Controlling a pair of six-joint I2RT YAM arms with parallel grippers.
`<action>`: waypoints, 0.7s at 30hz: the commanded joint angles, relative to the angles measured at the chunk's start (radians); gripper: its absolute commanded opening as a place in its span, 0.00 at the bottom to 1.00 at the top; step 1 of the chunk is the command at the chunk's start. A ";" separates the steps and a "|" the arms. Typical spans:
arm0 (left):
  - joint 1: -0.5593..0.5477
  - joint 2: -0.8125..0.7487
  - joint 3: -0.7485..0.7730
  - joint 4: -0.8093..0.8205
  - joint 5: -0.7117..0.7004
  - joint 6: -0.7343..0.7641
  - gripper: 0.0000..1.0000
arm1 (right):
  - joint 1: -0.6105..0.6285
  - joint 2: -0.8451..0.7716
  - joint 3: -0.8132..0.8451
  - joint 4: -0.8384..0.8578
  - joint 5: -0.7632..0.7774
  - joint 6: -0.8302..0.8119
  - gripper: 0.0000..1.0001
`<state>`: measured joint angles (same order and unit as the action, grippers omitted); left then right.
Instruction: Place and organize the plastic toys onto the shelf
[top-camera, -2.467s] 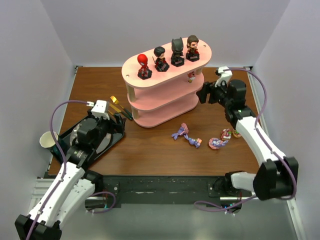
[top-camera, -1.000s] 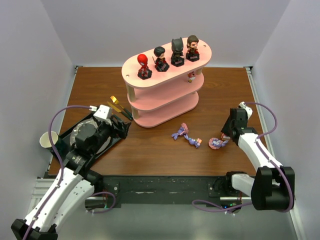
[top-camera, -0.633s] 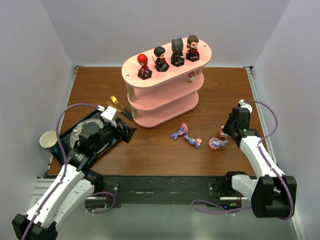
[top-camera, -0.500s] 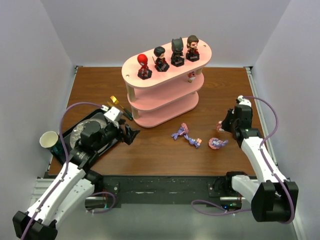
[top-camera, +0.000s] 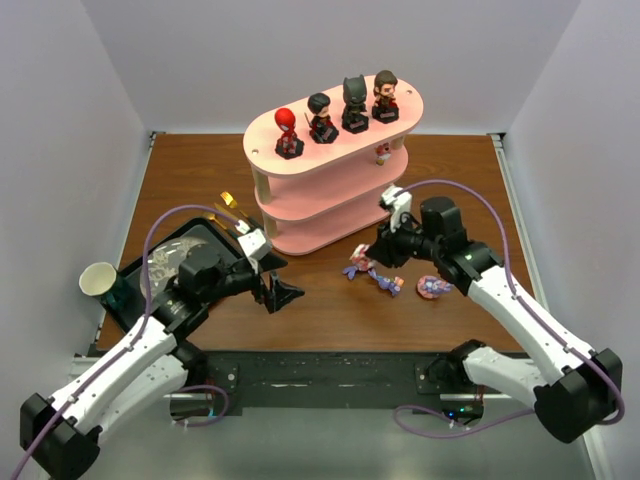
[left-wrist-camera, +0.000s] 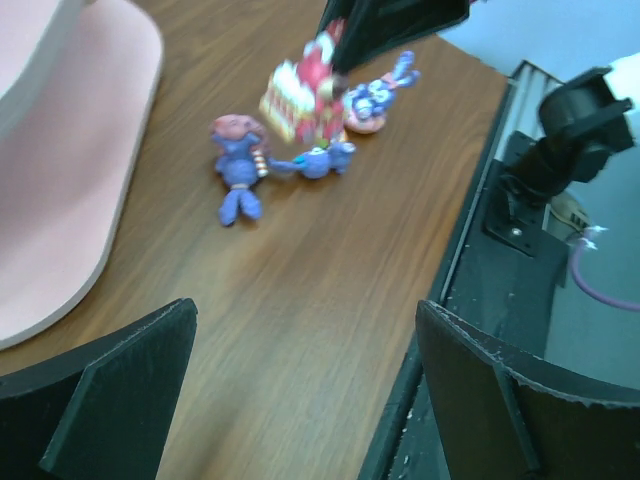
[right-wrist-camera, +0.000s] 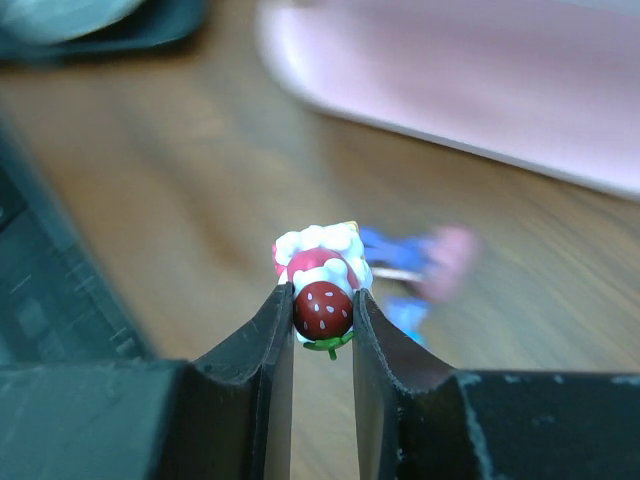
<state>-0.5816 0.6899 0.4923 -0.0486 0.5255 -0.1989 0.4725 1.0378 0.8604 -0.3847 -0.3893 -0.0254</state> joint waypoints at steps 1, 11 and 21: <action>-0.038 -0.010 -0.009 0.099 0.031 -0.027 0.95 | 0.083 0.027 0.077 0.001 -0.258 -0.117 0.00; -0.105 0.063 0.011 0.190 0.116 -0.025 0.95 | 0.224 0.102 0.169 -0.019 -0.372 -0.195 0.00; -0.215 0.167 0.061 0.191 0.038 0.029 0.91 | 0.271 0.117 0.193 -0.005 -0.425 -0.209 0.00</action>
<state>-0.7662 0.8257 0.4961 0.0921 0.5961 -0.2016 0.7273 1.1595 1.0004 -0.4137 -0.7563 -0.2104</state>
